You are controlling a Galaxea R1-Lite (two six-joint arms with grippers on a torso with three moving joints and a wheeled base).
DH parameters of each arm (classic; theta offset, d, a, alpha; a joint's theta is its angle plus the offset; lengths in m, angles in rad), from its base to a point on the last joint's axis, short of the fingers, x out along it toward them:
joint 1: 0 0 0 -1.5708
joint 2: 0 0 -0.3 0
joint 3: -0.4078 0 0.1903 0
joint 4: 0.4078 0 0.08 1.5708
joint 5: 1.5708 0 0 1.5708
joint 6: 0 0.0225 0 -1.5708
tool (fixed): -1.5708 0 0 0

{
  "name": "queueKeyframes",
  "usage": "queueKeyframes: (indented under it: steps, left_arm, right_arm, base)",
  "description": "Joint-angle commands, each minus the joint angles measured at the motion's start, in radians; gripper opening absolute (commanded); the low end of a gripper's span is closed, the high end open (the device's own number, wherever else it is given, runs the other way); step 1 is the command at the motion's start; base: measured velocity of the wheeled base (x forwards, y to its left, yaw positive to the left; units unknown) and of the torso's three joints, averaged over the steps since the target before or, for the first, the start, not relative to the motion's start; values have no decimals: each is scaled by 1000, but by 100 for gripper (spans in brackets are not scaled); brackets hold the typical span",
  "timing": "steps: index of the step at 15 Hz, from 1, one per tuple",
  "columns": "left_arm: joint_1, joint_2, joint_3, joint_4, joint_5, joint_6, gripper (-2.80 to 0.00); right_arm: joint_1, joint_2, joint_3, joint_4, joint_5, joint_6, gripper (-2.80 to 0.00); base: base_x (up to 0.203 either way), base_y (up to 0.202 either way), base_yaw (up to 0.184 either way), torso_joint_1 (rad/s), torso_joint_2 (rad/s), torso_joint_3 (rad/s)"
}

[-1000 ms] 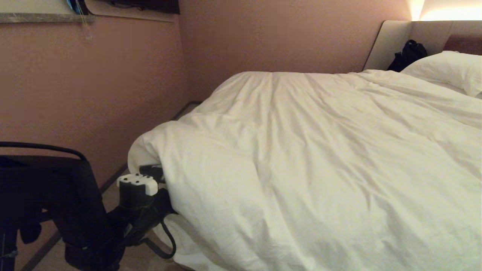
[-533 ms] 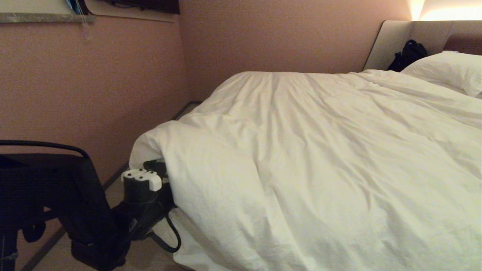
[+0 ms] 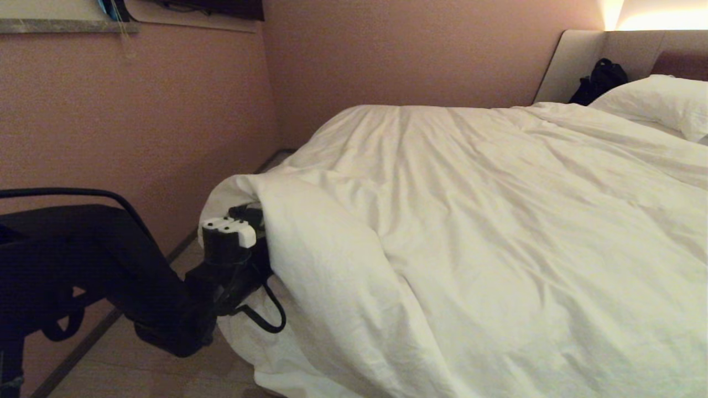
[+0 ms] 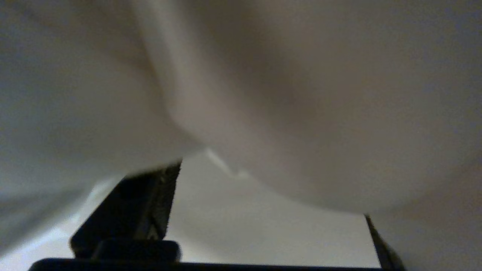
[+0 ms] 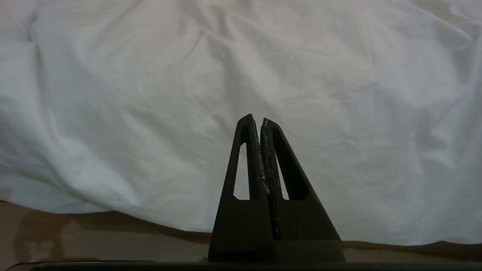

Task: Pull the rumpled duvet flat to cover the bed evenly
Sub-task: Flatten the corners of the folded blanket

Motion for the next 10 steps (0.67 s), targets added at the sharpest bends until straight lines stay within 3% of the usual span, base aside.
queueKeyframes:
  steps: [1, 10]
  left_arm:
    - [-3, -5, -82, 29, 1, -1, 0]
    - [4, 145, -471, 277, 1, -35, 0]
  right_arm:
    - [0, 0, 0, 0, 1, 0, -280]
    - [0, 0, 0, 0, 0, 0, -280]
  base:
    - [0, 0, 0, 0, 0, 0]
    - [0, 0, 0, 0, 0, 0]
